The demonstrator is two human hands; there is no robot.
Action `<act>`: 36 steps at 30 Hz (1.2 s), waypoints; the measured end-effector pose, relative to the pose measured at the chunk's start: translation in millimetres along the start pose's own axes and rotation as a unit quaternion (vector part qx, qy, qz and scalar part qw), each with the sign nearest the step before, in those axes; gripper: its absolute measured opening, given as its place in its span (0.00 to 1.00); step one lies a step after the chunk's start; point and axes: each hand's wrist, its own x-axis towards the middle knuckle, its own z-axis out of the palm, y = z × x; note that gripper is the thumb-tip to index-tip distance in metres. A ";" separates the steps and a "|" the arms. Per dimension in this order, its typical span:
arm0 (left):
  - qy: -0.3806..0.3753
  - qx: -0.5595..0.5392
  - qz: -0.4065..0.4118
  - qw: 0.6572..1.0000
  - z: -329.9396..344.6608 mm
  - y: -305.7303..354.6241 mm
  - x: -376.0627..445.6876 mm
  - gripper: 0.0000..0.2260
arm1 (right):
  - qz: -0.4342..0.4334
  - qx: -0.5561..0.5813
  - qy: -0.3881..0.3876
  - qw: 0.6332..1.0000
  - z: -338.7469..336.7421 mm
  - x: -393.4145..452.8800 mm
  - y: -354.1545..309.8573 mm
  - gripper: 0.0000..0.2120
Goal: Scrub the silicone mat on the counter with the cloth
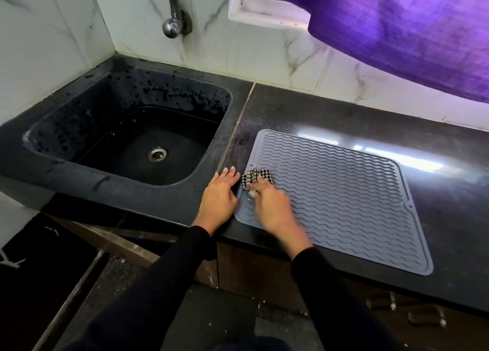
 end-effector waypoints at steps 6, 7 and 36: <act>-0.087 -0.036 0.027 0.995 -16.5 -9.4 -0.2 0.26 | 0.120 0.226 0.057 0.965 -35.1 11.8 -3.6 0.13; -0.077 -0.032 0.031 0.996 -15.5 -9.1 -1.4 0.26 | 0.089 0.143 0.060 0.984 -28.3 7.4 -10.5 0.12; -0.068 0.064 0.057 0.994 12.6 7.8 65.5 0.22 | -0.021 -0.035 0.096 0.995 -3.9 41.1 32.1 0.19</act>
